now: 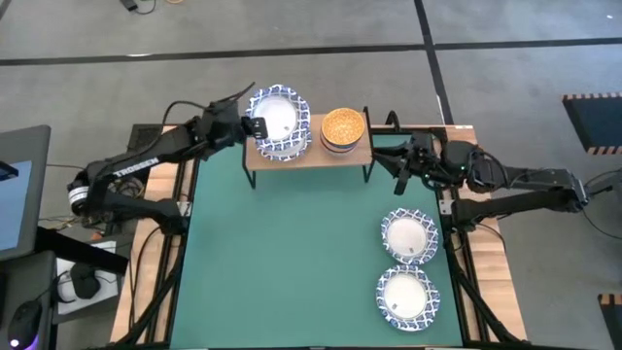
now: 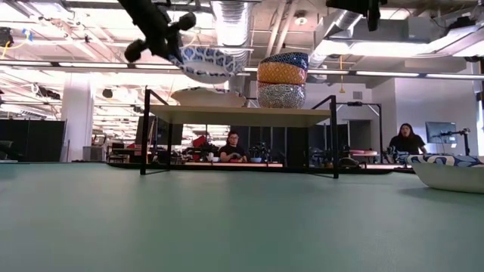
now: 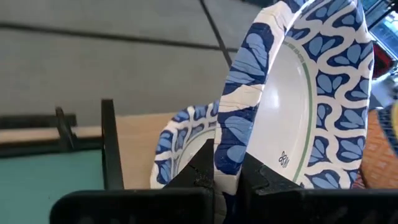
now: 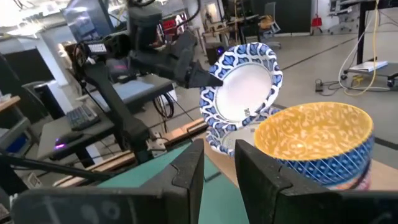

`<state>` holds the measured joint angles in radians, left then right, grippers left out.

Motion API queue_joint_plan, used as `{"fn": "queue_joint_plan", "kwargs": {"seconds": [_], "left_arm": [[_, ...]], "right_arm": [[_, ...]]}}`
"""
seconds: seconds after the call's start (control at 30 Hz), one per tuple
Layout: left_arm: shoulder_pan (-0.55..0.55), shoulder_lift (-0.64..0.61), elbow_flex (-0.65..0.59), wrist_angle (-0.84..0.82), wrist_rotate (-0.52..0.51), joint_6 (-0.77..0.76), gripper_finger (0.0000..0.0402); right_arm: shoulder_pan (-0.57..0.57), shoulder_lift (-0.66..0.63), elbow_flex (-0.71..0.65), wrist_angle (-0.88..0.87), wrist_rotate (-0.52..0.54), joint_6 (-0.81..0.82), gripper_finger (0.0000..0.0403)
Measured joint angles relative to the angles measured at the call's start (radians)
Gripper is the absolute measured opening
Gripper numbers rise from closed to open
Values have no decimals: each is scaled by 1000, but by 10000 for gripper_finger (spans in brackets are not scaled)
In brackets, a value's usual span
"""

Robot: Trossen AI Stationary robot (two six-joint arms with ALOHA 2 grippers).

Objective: Place and stack bowls onto a shelf
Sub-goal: Stack the white bowl on top of the white bowl on the shelf

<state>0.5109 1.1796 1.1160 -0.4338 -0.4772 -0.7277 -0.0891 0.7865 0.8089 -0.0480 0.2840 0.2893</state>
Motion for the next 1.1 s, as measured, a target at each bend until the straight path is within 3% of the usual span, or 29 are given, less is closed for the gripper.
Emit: {"fn": "queue_joint_plan", "kwargs": {"seconds": [0.2,0.43,0.67,0.97,1.1], "left_arm": [[66,42,0,6,120,-57,23],[130,68,-1,-6,312,-90,106],[145,31,-1,2,314,-67,162],[137,38,-1,-165,233,-16,154],[113,37,-1,-162,215,10,153]], "right_arm": [[3,-47,0,-78,-1,7,118],[3,-55,0,-139,0,48,118],[0,-53,0,-189,3,147,118],[-18,-30,0,-228,4,196,118],[-19,-3,0,-232,4,215,118]]}}
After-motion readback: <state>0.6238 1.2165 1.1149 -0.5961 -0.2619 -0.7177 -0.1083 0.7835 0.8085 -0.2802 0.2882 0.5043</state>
